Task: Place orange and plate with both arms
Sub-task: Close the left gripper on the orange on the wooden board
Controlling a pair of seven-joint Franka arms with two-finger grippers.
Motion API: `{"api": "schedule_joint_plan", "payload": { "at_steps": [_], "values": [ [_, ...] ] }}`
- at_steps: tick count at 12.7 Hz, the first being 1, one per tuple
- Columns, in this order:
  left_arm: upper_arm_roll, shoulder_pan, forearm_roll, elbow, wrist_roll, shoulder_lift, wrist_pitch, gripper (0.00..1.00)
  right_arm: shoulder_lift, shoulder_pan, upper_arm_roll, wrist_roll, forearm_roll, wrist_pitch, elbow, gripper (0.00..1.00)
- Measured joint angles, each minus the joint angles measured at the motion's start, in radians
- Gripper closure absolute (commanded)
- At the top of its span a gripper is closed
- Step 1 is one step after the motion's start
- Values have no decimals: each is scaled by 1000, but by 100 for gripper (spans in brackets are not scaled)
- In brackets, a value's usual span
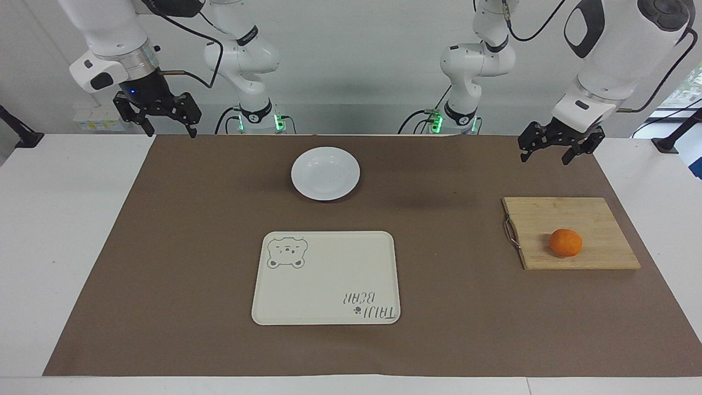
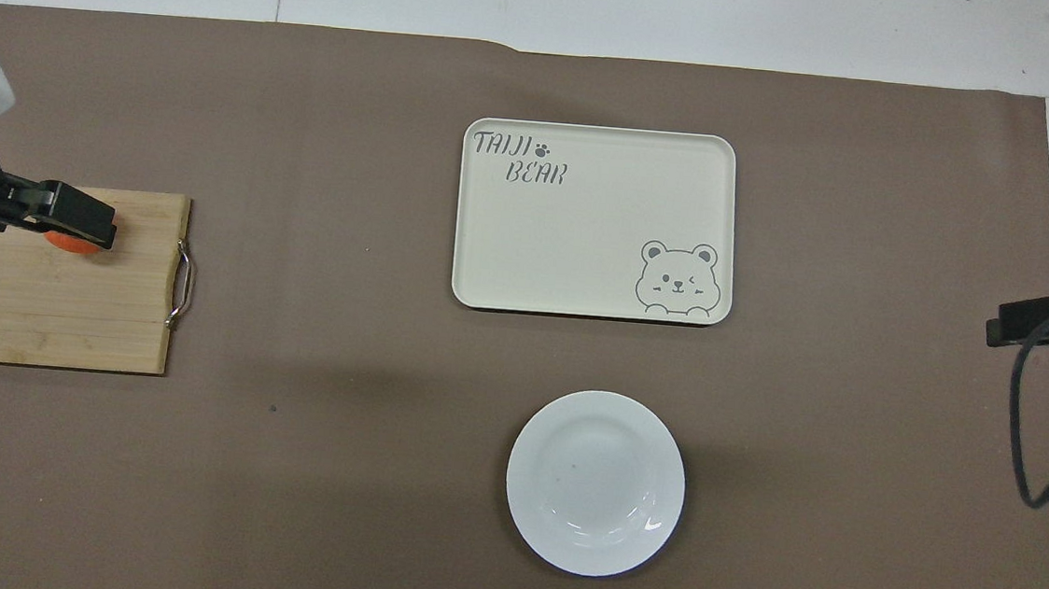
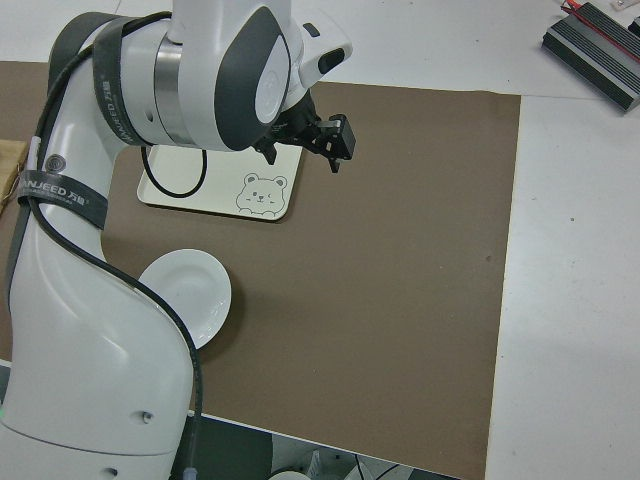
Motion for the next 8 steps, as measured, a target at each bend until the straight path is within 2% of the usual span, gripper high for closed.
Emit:
{"api": "schedule_joint_plan", "payload": {
  "at_steps": [8],
  "values": [
    [4,1,0,0,0,0,-20,0,0,0,0,0,0,0,0,0]
  ]
}}
